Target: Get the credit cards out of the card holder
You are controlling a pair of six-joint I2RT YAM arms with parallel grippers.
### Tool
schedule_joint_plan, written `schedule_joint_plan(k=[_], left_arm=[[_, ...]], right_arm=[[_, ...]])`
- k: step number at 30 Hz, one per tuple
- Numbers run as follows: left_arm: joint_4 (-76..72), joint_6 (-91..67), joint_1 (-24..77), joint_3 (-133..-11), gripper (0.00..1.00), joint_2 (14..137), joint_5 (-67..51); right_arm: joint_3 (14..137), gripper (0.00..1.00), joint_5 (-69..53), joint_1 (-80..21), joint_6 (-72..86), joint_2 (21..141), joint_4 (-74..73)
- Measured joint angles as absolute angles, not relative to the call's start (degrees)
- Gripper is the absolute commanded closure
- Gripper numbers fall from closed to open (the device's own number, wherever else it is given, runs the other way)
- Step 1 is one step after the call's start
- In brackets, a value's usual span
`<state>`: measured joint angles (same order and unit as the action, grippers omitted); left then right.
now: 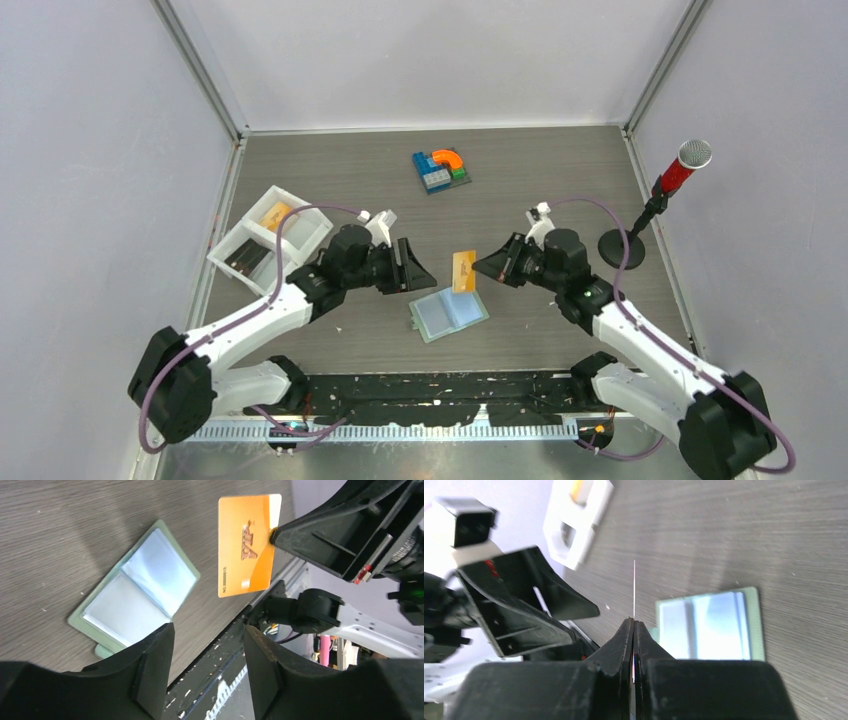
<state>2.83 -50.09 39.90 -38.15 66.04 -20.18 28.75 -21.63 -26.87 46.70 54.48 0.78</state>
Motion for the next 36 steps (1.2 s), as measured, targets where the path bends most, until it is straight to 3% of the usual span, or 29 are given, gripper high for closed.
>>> schedule_joint_plan(k=[6,12,36], left_arm=[[-1.4,-53.0,39.9,-35.0,0.38,58.3,-22.3],[-9.4,-57.2,39.9,-34.5,0.37,58.5,-24.3],[-57.8,-83.3,40.4,-34.6,0.53,89.8,-26.4]], right_arm=[[23.6,0.95,-14.4,-28.5,57.3,41.9,6.7],[20.8,0.95,-9.2,-29.2,64.7,37.2,11.1],[8.6,0.95,2.3,-29.8,79.3,30.4,26.5]])
